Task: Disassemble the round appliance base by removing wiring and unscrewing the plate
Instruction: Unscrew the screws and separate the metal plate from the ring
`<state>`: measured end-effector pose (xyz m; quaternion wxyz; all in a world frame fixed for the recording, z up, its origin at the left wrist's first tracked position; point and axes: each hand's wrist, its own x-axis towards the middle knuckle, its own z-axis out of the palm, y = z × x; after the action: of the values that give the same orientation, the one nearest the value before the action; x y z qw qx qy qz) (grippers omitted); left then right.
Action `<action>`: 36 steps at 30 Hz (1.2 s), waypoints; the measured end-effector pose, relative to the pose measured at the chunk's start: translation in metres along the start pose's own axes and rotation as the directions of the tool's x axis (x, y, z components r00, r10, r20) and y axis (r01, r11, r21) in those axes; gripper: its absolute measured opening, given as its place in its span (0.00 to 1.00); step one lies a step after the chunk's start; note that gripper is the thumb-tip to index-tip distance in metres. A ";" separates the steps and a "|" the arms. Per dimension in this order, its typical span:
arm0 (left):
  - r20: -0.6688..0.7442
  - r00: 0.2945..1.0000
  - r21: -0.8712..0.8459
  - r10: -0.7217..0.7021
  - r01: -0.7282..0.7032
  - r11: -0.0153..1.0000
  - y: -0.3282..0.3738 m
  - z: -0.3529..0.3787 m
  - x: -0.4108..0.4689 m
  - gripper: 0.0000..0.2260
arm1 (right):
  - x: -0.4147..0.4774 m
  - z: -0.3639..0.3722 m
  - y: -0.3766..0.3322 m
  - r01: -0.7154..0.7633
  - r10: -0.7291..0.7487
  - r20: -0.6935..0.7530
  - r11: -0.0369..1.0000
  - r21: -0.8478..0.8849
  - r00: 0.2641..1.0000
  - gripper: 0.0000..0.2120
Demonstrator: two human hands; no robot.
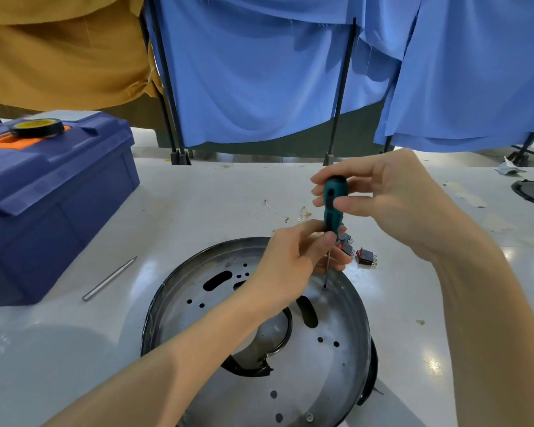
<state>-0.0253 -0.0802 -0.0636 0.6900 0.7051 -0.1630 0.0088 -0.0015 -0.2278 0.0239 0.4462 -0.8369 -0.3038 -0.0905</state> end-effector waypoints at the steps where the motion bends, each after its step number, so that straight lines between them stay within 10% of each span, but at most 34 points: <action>1: -0.019 1.000 0.015 0.004 -0.004 1.000 -0.001 0.000 0.001 0.06 | 0.000 0.001 0.000 0.006 -0.006 0.022 1.000 0.005 1.000 0.12; 20: 0.048 0.999 0.057 0.022 -0.024 0.998 -0.001 -0.003 0.001 0.08 | -0.002 -0.003 0.002 0.017 -0.017 0.001 0.998 0.060 1.000 0.20; 27: -0.002 1.000 0.075 0.028 -0.028 0.997 0.002 -0.001 0.000 0.08 | 0.000 0.002 0.000 0.031 -0.034 -0.058 0.998 -0.048 0.998 0.09; 32: 0.010 0.999 0.067 0.040 -0.040 0.997 0.001 -0.001 0.001 0.06 | -0.003 -0.005 0.000 0.017 -0.018 0.007 0.989 0.150 1.000 0.12; 36: -0.029 0.999 0.078 0.046 -0.044 0.996 0.002 -0.001 0.001 0.07 | -0.001 0.000 -0.001 -0.008 0.006 -0.043 0.999 -0.051 0.999 0.08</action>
<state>-0.0243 -0.0799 -0.0611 0.6644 0.7271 -0.1679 0.0414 -0.0030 -0.2276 0.0240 0.4312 -0.8470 -0.2889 -0.1146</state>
